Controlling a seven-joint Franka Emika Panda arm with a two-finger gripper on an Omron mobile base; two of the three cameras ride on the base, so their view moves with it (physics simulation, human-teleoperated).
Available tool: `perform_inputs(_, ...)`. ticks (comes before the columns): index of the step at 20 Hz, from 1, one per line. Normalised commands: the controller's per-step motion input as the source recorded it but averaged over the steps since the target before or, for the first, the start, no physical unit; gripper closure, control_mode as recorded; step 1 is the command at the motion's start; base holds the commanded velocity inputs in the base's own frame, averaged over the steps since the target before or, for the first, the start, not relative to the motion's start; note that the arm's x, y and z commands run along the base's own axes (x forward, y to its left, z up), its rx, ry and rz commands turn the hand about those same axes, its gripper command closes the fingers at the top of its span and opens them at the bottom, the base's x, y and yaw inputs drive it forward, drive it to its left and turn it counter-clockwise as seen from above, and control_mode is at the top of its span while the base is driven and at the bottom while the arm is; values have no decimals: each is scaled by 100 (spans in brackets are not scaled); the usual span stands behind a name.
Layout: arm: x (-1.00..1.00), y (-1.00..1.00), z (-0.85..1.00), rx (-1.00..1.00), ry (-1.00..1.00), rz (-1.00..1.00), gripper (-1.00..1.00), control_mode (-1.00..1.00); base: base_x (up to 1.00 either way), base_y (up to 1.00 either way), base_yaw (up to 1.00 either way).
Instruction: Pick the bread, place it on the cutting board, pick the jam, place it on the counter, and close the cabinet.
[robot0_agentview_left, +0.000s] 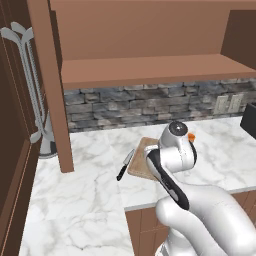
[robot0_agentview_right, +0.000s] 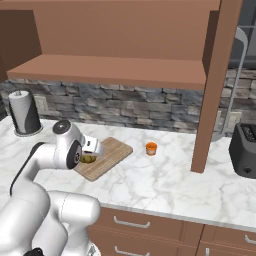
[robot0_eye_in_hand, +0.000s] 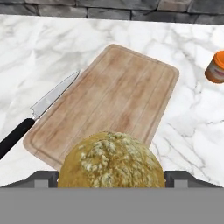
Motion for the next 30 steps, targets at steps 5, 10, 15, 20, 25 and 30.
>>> perform_inputs(5,10,0,-28,0,0,0,100,-100,0,0,0)
perform_inputs(10,17,0,-29,0,-1,0,100,-100,0,0,0)
perform_inputs(15,24,0,-25,0,-2,0,100,-100,0,0,0)
perform_inputs(20,23,0,-21,0,-2,0,100,-100,0,0,0)
perform_inputs(25,22,0,-20,0,-2,0,100,-100,0,0,0)
perform_inputs(30,18,0,-17,0,-1,0,100,-100,0,0,0)
